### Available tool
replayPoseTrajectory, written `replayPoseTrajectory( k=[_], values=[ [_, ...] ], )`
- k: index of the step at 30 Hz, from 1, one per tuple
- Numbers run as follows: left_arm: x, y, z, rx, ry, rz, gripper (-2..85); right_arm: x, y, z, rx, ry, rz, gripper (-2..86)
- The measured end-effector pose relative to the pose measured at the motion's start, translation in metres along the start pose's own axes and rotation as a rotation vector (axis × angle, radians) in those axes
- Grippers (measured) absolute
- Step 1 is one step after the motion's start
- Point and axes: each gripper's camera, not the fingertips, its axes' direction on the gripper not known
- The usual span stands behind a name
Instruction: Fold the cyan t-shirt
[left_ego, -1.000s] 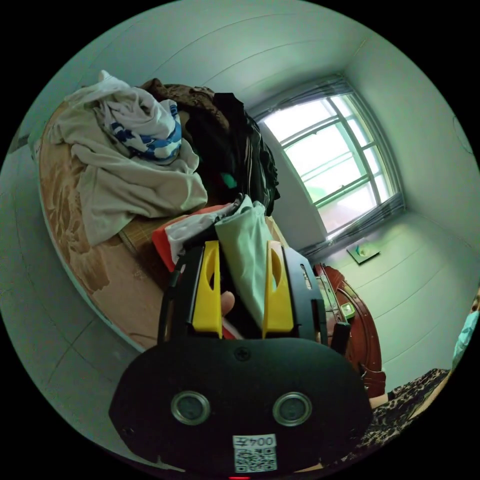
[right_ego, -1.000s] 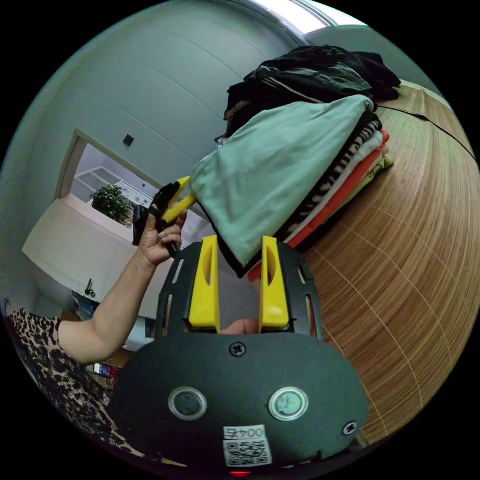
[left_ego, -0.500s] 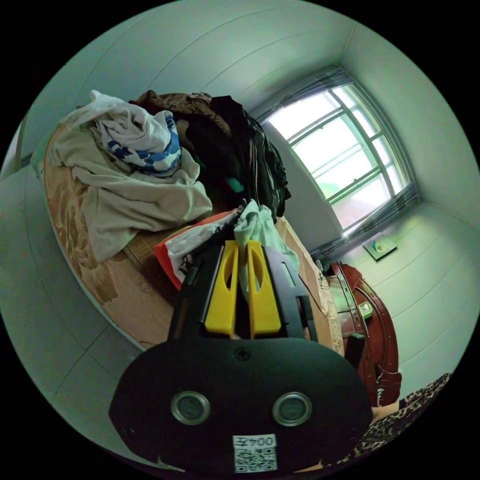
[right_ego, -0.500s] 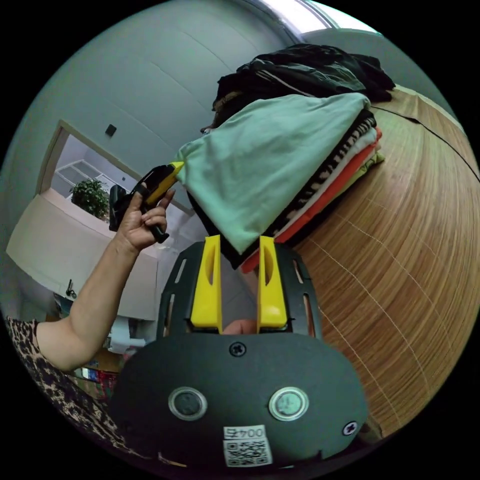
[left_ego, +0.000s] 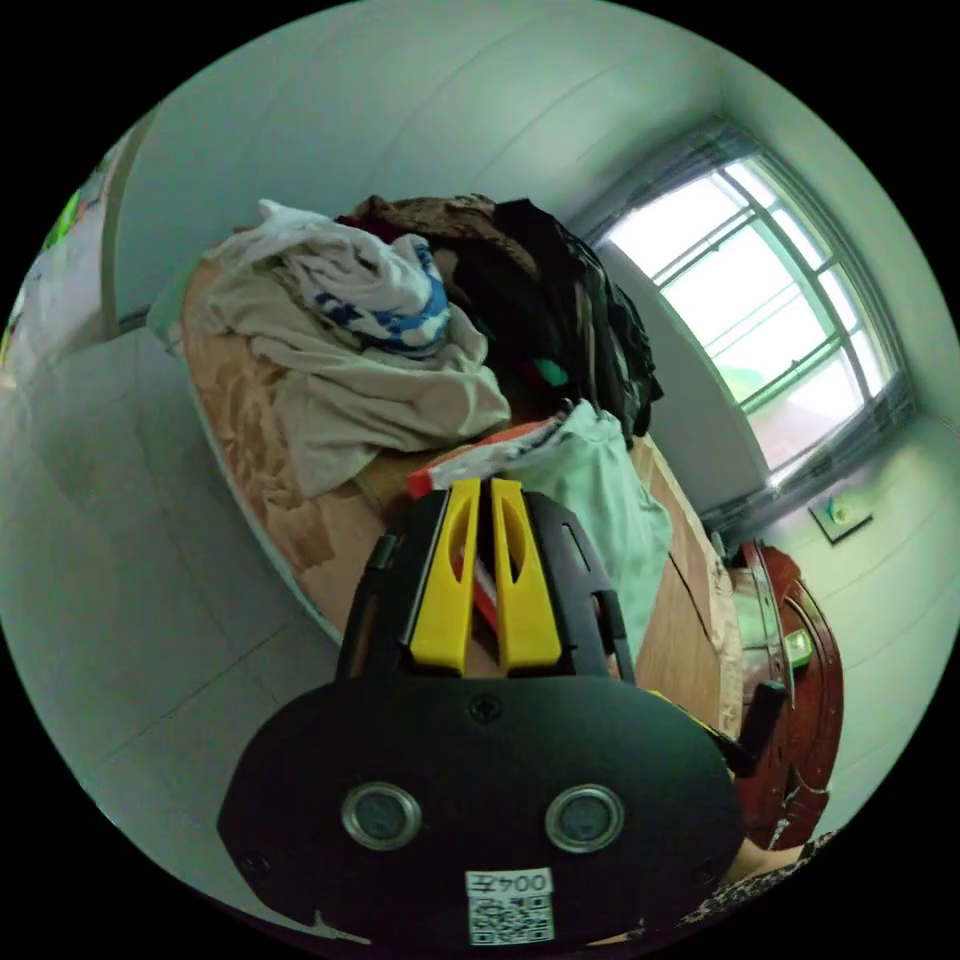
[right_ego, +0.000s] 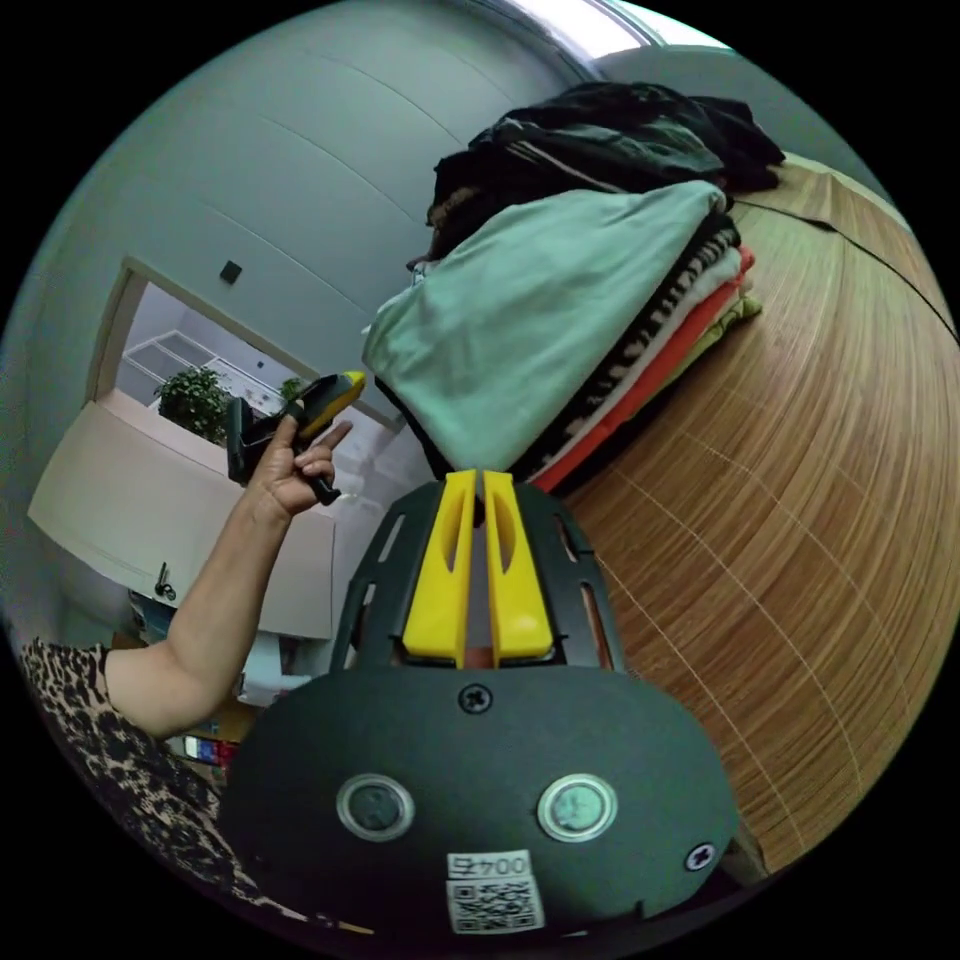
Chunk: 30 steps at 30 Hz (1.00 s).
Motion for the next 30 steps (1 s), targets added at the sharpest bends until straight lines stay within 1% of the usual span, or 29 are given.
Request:
replayPoseTrajectory(
  k=[1, 2, 3, 4, 6, 7, 9, 10, 12, 14, 16, 17, 18, 19, 20, 21, 23, 25, 28, 30],
  values=[
    [-0.001, 0.002, -0.006, 0.027, -0.024, -0.008, 1.7, -0.004, 0.004, -0.008, 0.027, 0.023, -0.03, 4.4],
    [0.0, 0.008, -0.02, 0.095, -0.063, -0.014, 1.4, -0.008, 0.005, -0.015, 0.04, 0.063, -0.052, 5.1],
    [0.013, 0.013, -0.035, 0.172, -0.098, 0.031, 1.1, -0.01, 0.005, -0.018, 0.046, 0.085, -0.067, 5.2],
    [0.025, 0.015, -0.041, 0.207, -0.114, 0.074, 1.0, -0.015, 0.0, -0.025, 0.07, 0.14, -0.106, 5.4],
    [0.091, 0.015, -0.045, 0.28, -0.102, 0.307, 0.5, -0.023, -0.018, -0.029, 0.09, 0.214, -0.172, 5.7],
    [0.129, 0.012, -0.035, 0.277, -0.094, 0.437, 0.5, -0.029, -0.038, -0.029, 0.075, 0.239, -0.211, 6.1],
    [0.179, 0.005, -0.006, 0.256, -0.128, 0.597, 0.4, -0.042, -0.072, -0.025, 0.05, 0.259, -0.281, 6.5],
    [0.192, 0.001, 0.007, 0.238, -0.138, 0.628, 0.4, -0.051, -0.095, -0.019, 0.014, 0.307, -0.322, 6.5],
    [0.227, -0.018, 0.063, 0.145, -0.168, 0.701, 0.5, -0.061, -0.126, -0.007, -0.038, 0.392, -0.364, 6.4],
    [0.239, -0.029, 0.104, 0.092, -0.23, 0.716, 0.6, -0.066, -0.157, 0.009, -0.079, 0.473, -0.393, 5.6],
    [0.239, -0.038, 0.144, -0.007, -0.298, 0.694, 0.6, -0.064, -0.17, 0.022, -0.094, 0.507, -0.406, 5.2],
    [0.234, -0.041, 0.169, -0.083, -0.326, 0.675, 0.6, -0.059, -0.176, 0.035, -0.135, 0.518, -0.401, 5.1],
    [0.225, -0.04, 0.189, -0.136, -0.306, 0.656, 0.6, -0.054, -0.178, 0.043, -0.17, 0.517, -0.395, 5.1],
    [0.213, -0.039, 0.197, -0.106, -0.26, 0.598, 0.6, -0.04, -0.179, 0.062, -0.267, 0.492, -0.374, 5.1],
    [0.207, -0.039, 0.198, -0.089, -0.232, 0.568, 0.6, -0.028, -0.176, 0.071, -0.274, 0.445, -0.345, 5.1],
    [0.199, -0.043, 0.204, -0.106, -0.175, 0.52, 0.6, -0.024, -0.174, 0.071, -0.249, 0.415, -0.335, 5.0],
    [0.192, -0.05, 0.212, -0.129, -0.122, 0.485, 0.6, -0.004, -0.173, 0.065, -0.194, 0.28, -0.246, 4.8],
    [0.191, -0.053, 0.219, -0.137, -0.107, 0.486, 0.6, 0.002, -0.17, 0.063, -0.18, 0.241, -0.237, 4.7],
    [0.201, -0.053, 0.226, -0.126, -0.13, 0.497, 0.6, -0.001, -0.171, 0.058, -0.195, 0.256, -0.244, 4.7],
    [0.209, -0.052, 0.227, -0.109, -0.147, 0.51, 0.6, -0.016, -0.168, 0.052, -0.206, 0.328, -0.289, 4.4]
  ],
)
